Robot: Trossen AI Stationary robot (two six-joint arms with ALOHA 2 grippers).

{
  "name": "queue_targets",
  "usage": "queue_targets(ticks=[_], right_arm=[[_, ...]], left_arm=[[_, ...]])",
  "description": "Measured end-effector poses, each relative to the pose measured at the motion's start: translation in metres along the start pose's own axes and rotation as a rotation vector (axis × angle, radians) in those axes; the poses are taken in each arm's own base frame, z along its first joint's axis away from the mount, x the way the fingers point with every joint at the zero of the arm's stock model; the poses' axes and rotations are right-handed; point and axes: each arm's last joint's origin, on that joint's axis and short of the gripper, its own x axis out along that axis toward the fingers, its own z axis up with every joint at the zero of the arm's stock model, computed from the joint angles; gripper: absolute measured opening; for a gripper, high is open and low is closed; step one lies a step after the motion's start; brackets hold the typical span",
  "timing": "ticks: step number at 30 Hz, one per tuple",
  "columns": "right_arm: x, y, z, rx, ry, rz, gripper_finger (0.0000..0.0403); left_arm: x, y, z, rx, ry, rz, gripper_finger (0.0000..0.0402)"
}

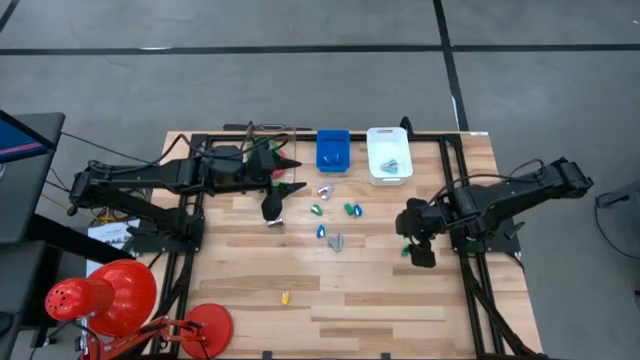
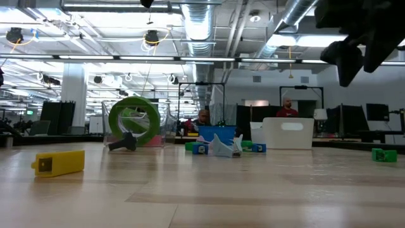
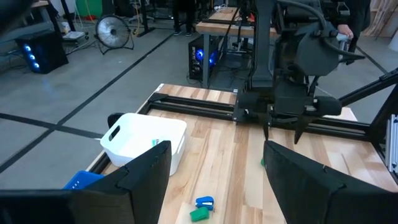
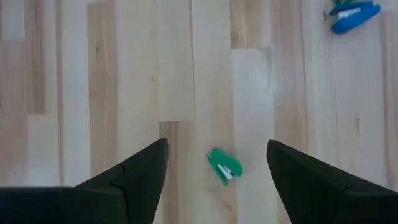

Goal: Pick and place Stapler, Stapler remover, tape
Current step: Put the bottom green stapler into the blue bin

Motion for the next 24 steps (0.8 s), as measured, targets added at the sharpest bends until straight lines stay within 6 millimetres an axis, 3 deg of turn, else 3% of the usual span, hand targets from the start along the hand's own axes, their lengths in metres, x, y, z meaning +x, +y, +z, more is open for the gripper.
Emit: queue_targets(ticks=[8, 13, 19, 24], right_arm=[[0.017, 0.007, -0.005, -0.039, 0.024, -0.092, 0.0265], [0.035, 0.003, -0.005, 0.211, 0.105, -0.149, 0.0265], [0.037, -0.005, -0.004, 0.483, 0.133, -0.162, 0.0265], [0.039, -0.007, -0.003, 0.610, 0.133, -0.174, 0.0265]], left_arm=[[0.000, 0.000, 0.001, -0.001, -0.006, -0.001, 0.0245], [0.000, 0.000, 0.001, -0.003, -0.012, -0.001, 0.0245], [0.000, 0.000, 0.002, -0.005, -0.020, -0.001, 0.0245], [0.000, 0.000, 0.002, -0.005, -0.019, -0.001, 0.0245]])
